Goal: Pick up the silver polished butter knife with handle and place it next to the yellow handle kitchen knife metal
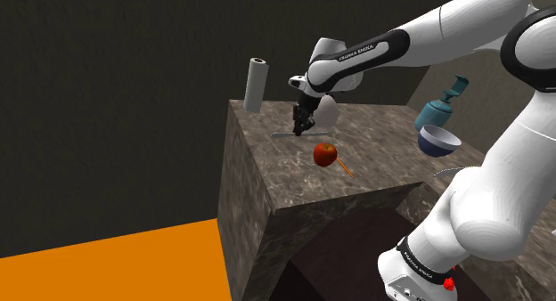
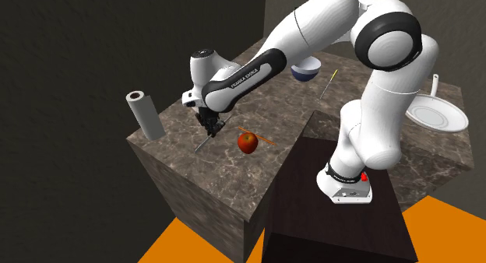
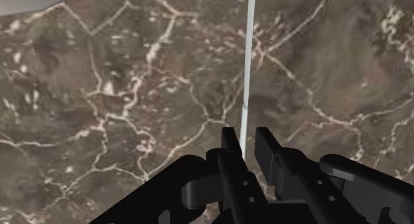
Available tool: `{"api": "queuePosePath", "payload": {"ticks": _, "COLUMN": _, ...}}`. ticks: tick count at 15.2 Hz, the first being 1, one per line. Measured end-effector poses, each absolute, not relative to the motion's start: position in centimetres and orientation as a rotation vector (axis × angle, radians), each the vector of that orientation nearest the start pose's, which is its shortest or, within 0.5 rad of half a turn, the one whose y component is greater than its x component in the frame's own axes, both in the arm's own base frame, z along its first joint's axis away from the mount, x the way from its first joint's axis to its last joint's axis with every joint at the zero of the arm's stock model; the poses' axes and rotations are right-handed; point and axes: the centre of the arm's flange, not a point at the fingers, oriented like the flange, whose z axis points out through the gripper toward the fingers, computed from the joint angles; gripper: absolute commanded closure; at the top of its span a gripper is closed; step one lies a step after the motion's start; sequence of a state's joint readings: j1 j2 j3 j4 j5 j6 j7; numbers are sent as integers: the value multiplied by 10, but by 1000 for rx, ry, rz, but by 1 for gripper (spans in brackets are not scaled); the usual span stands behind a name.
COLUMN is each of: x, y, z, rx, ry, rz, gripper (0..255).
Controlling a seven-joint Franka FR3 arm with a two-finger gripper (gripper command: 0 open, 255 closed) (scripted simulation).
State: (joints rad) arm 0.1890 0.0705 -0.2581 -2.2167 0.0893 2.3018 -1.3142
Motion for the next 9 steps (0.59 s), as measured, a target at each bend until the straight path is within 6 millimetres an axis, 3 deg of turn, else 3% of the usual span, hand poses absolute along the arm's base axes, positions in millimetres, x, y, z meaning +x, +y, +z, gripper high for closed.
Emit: {"api": "queuePosePath", "payload": {"ticks": 9, "x": 537, "y": -35, "z": 354, "rx": -2582, "ry": -1741, "rz": -70, "gripper": 255}}
